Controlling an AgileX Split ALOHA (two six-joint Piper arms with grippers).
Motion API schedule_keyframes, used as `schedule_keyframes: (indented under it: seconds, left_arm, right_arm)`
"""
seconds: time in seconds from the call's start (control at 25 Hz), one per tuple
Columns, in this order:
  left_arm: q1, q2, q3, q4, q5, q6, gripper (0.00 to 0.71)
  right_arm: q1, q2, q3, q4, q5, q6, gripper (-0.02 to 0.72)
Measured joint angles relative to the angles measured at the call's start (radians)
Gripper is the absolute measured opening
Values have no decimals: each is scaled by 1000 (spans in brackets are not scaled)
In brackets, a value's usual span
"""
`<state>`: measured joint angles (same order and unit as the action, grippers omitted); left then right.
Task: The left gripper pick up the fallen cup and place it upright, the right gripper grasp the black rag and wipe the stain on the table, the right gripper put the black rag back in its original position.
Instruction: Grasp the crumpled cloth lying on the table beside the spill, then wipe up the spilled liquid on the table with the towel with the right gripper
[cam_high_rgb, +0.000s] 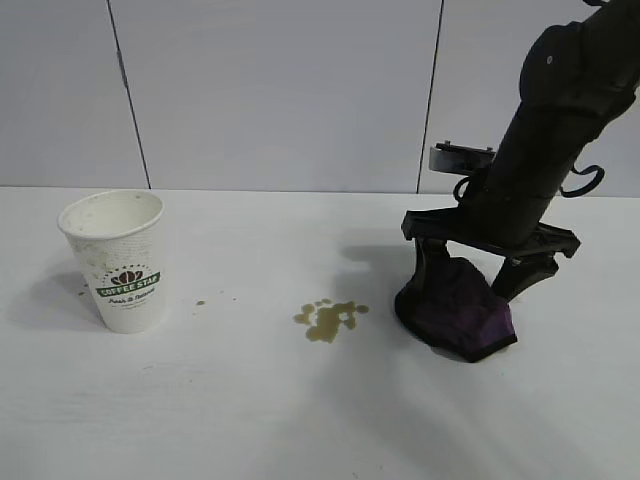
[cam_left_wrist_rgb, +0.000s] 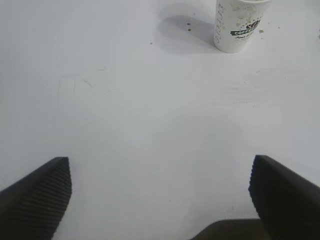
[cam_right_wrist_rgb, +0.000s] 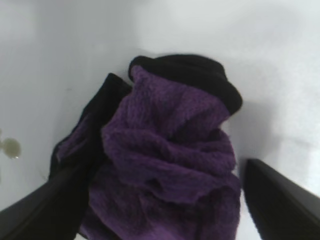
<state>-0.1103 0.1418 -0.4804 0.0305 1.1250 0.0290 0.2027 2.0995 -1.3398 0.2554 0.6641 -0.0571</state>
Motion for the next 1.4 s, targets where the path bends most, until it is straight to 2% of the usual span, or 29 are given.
schedule_keyframes:
  seconds: [0.04,0.12,0.4,0.64,0.76,0.96,1.04,1.4]
  left_arm:
    - [0,0,0,0,0,0,694]
    - [0,0,0,0,0,0,694]
    - [0,0,0,0,0,0,694]
    - [0,0,0,0,0,0,694]
    - [-1,0,0,-1,0,0,694]
    - [-27,0,0,-17,0,-1,694]
    - [-33,0,0,-20,0,-1,694]
    - [-35,0,0,-22,0,-1,694]
  right_arm:
    - [0,-2,0,3,2,1,67]
    - [0,-14,0,7,9,1,38]
    - [15,-84,1,56,79,-2,30]
    - [152,-98,-22,73,109,-13,30]
    - [235,-98,-74,30,127,19,30]
    - [315,-98,-177,-157,189,190,29]
    - [327,-98,-196,-194,210,236,29]
    - [361,54,-361,-178,239,288,29]
